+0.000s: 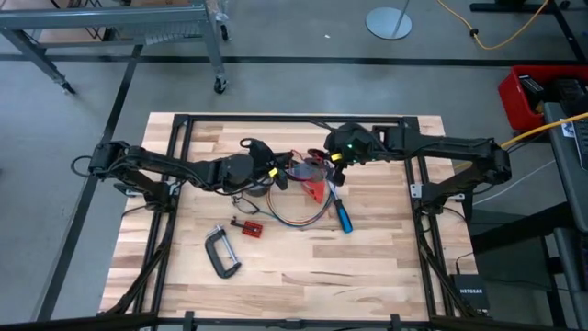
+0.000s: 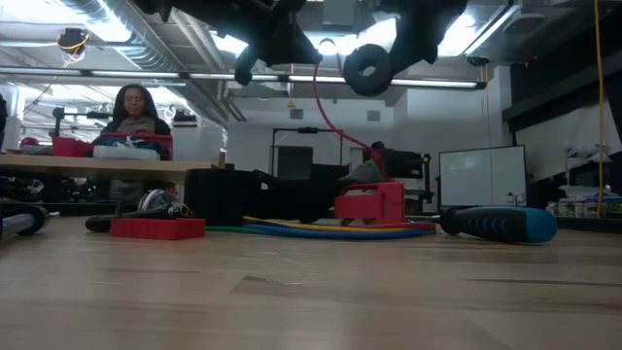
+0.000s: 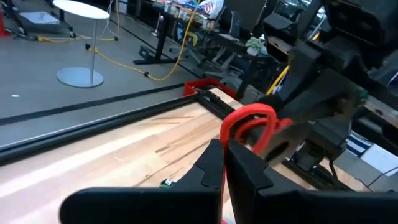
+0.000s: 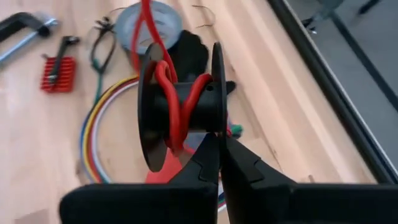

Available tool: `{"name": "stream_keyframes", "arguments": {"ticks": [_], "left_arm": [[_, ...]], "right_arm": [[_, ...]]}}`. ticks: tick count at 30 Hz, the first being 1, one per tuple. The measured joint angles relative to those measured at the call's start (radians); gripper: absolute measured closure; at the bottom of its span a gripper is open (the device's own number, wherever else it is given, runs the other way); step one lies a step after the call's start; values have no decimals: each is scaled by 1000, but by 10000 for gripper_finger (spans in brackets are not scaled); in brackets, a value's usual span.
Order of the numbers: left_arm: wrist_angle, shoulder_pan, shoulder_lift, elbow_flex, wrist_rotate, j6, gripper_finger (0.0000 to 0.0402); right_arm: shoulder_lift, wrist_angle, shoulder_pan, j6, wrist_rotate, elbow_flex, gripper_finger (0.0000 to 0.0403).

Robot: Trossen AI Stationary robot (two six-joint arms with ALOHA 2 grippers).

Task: Coil cords
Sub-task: Coil the red wire cable onto the black spool

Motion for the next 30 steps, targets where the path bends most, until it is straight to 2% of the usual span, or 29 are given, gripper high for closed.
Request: {"name": "stream_keyframes", "arguments": {"ticks": [9, 15, 30], "left_arm": [[1, 27, 0, 0, 32, -90, 401], [-7, 52, 0, 0, 40, -101, 401], [-20, 139, 0, 0, 129, -101, 401]], "right_arm": [[0, 157, 0, 47, 105, -60, 398], [12, 272, 0, 53, -1, -83, 398], [97, 237, 14, 66, -29, -83, 398]]}}
